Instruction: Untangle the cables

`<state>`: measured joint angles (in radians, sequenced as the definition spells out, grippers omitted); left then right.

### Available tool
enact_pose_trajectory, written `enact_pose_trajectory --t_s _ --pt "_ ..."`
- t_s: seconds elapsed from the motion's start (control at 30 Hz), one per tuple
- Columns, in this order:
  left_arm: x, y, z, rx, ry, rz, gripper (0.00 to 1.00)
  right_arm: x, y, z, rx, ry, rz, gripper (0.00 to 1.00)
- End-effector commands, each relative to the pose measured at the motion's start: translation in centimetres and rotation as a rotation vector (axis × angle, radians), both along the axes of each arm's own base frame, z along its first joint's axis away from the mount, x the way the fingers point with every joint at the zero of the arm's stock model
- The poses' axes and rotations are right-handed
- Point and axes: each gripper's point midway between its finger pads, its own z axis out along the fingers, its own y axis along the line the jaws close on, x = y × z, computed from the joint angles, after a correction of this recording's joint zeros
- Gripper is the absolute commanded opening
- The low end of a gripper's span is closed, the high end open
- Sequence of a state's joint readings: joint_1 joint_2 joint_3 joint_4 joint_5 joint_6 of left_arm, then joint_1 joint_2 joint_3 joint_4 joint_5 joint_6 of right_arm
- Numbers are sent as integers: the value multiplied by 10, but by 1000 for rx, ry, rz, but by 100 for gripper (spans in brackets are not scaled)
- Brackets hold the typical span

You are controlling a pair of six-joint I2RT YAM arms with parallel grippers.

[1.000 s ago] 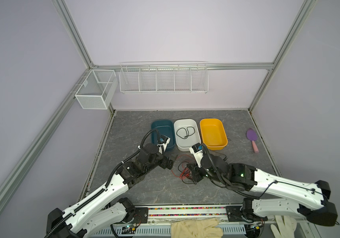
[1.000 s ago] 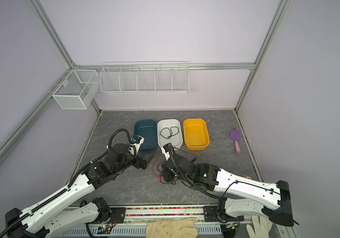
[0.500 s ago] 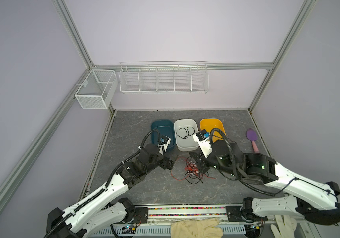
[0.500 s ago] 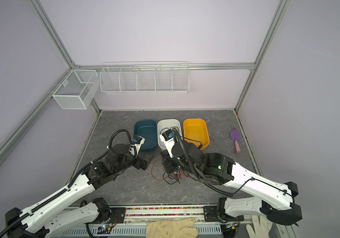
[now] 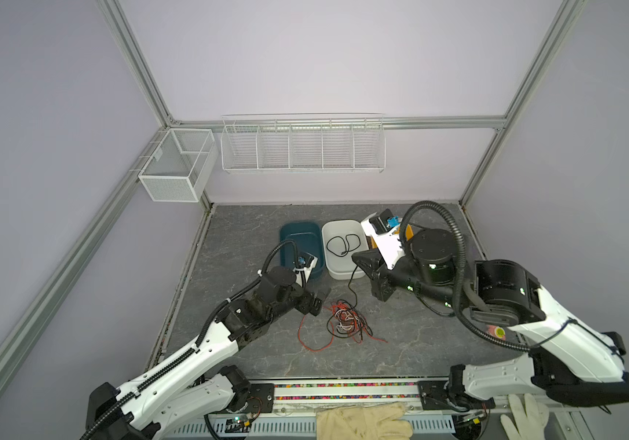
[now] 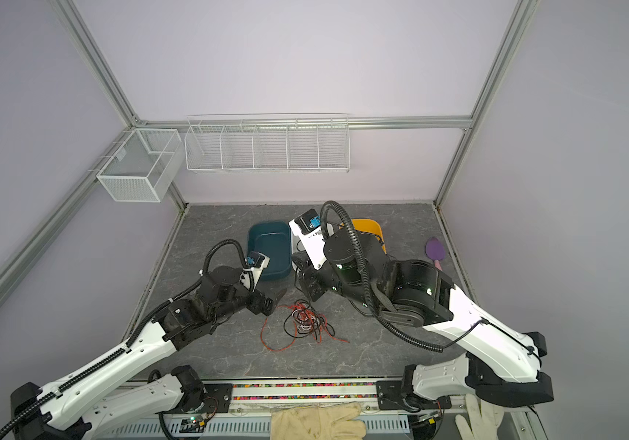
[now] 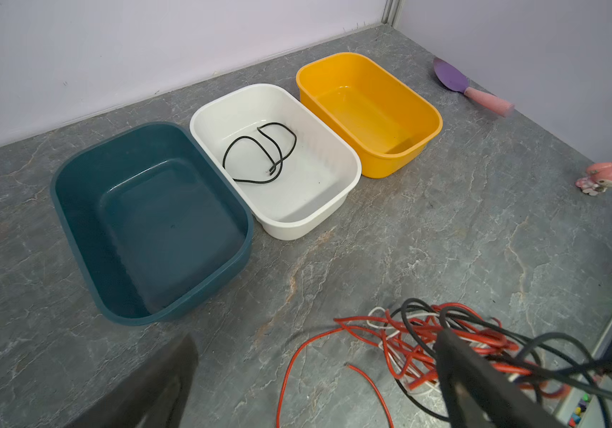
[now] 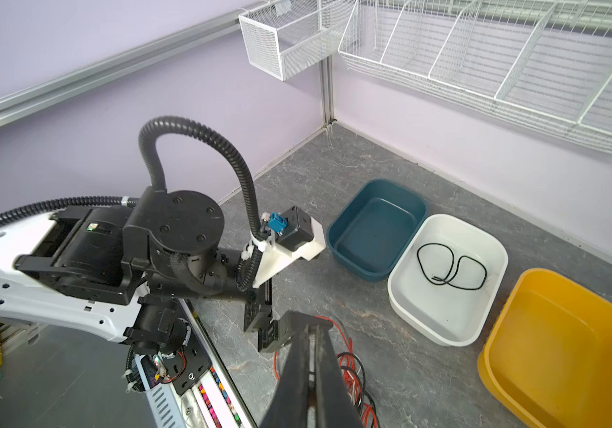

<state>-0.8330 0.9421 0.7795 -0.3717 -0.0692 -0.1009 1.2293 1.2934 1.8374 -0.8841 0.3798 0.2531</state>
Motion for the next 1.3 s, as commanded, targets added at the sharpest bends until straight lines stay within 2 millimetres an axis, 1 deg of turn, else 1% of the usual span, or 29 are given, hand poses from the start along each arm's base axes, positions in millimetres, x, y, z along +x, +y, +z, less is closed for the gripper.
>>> enact_pose_trajectory --t_s 0.0,0.1,0.17,0.2,0.3,0.37,0.43,0.53,0.63,0.73,0.9,1.0,1.17,1.27 --pt "-6 -5 6 -7 17 -26 99 7 -5 9 -29 -42 2 7" --pt "-8 -8 15 -35 36 -18 99 15 -5 15 -18 -18 15 7" --pt "-9 -10 22 -60 47 -11 99 23 -5 24 7 -9 18 7" --pt "-11 -12 25 -83 61 -10 99 24 -8 22 -12 3 23 7" --pt "-17 -18 30 -180 124 -6 99 29 -12 35 0 -8 22 7" --pt "-21 -25 29 -264 172 -13 99 31 -12 41 3 -12 27 6" --pt "-28 -35 23 -356 225 -34 99 32 -13 48 12 -20 27 7" --pt "-35 -48 14 -443 271 -58 99 32 -11 54 20 -16 40 7" --pt "-37 -58 3 -473 308 -72 100 31 -9 60 33 -18 53 6" --pt "-39 -66 -11 -456 348 -82 99 30 -9 64 43 -20 61 7" --pt "-40 -72 -20 -476 368 -85 99 30 -10 71 57 -24 66 7" --pt "-40 -72 -30 -501 387 -77 93 30 -9 73 68 -19 73 7" --pt "-43 -77 -52 -507 435 -76 78 30 -10 79 94 -16 80 7" --pt "-43 -80 -62 -491 452 -77 70 29 -11 83 110 -17 84 7"
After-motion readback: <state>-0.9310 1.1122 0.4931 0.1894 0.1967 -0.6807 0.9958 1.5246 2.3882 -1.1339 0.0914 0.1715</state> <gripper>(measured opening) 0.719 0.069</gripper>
